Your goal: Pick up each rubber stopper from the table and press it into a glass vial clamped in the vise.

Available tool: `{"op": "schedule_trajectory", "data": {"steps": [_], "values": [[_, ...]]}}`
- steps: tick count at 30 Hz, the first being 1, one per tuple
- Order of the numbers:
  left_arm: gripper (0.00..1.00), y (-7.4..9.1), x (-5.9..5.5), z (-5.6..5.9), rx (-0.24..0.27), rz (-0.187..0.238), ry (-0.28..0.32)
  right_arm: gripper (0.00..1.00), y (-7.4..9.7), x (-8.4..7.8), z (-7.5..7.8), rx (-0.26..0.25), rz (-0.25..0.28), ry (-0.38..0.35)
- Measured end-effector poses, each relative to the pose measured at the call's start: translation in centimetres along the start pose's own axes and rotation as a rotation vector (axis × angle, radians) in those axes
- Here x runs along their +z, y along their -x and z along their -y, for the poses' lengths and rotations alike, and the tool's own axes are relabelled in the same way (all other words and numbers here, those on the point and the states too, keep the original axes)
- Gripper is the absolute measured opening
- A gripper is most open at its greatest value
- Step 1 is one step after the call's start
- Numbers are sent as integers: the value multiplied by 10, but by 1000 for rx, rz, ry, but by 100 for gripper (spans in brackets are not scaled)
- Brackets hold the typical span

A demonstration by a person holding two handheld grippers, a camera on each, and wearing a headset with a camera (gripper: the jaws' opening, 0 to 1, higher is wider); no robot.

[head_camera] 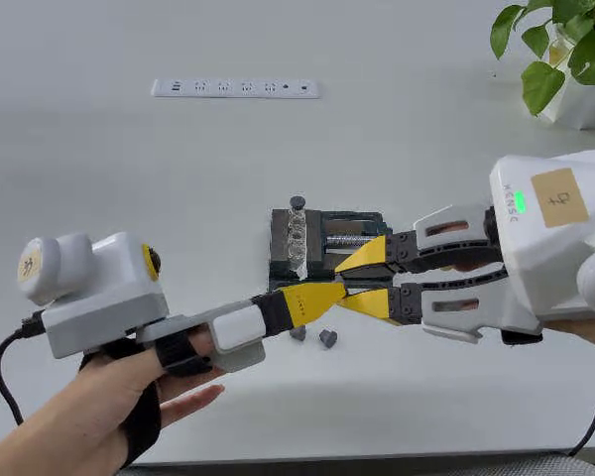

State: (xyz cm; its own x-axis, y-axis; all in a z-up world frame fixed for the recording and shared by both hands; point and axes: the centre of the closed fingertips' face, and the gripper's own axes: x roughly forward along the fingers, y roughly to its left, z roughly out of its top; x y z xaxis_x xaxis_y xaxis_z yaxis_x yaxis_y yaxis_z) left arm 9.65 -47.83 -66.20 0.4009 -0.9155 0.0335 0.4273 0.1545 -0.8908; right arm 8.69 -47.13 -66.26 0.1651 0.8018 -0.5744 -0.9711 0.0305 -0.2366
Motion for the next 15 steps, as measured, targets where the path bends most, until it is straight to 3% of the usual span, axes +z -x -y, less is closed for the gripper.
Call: {"op": "schedule_trajectory", "data": {"steps": [7,8,15], "values": [[8,0,-2,5,-25,-8,44,7,2,3,-1,-2,11,5],[8,1,-5,7,-37,-30,31,7,3,4,-3,0,13,7],[7,2,-2,15,-72,-32,56,7,8,12,-4,-7,32,11]]}}
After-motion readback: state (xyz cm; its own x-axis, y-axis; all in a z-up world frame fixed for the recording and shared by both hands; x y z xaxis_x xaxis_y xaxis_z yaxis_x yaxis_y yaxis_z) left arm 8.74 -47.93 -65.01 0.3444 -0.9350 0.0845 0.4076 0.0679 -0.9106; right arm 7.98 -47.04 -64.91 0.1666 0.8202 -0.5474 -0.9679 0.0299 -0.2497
